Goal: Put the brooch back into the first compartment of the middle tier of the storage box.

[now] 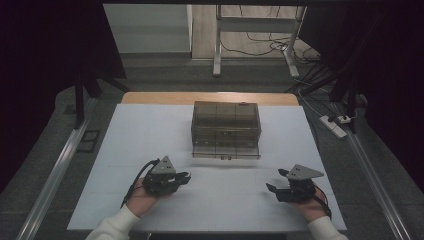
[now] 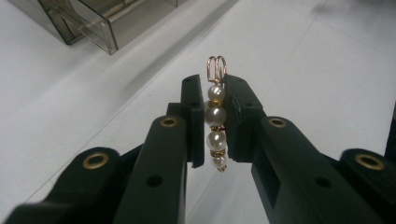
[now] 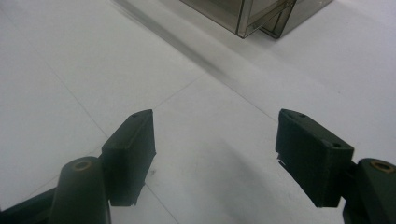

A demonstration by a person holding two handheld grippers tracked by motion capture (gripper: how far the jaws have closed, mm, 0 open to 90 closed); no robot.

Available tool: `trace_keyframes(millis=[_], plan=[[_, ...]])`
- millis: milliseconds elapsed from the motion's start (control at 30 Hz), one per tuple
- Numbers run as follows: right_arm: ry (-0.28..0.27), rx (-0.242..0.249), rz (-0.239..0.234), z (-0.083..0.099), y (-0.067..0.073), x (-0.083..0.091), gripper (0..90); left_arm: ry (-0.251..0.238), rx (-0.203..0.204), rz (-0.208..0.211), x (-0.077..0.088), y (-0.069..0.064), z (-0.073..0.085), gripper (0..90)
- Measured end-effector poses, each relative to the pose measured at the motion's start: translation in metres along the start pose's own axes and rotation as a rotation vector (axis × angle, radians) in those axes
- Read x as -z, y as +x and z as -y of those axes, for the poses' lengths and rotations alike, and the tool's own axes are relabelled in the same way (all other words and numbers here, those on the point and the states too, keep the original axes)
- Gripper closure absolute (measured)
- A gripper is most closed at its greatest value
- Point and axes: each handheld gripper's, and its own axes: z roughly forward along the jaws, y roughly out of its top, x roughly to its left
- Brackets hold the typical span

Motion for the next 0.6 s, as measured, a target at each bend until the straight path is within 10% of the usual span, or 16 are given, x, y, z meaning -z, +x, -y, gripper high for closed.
trace_keyframes(millis=[600], plan=[[-0.001,0.003,0.0,-0.0003,0.0004,-0.0002,28.2,-0.063,0.034,-0.013,0.0042,0.0051,-0.005,78.5]])
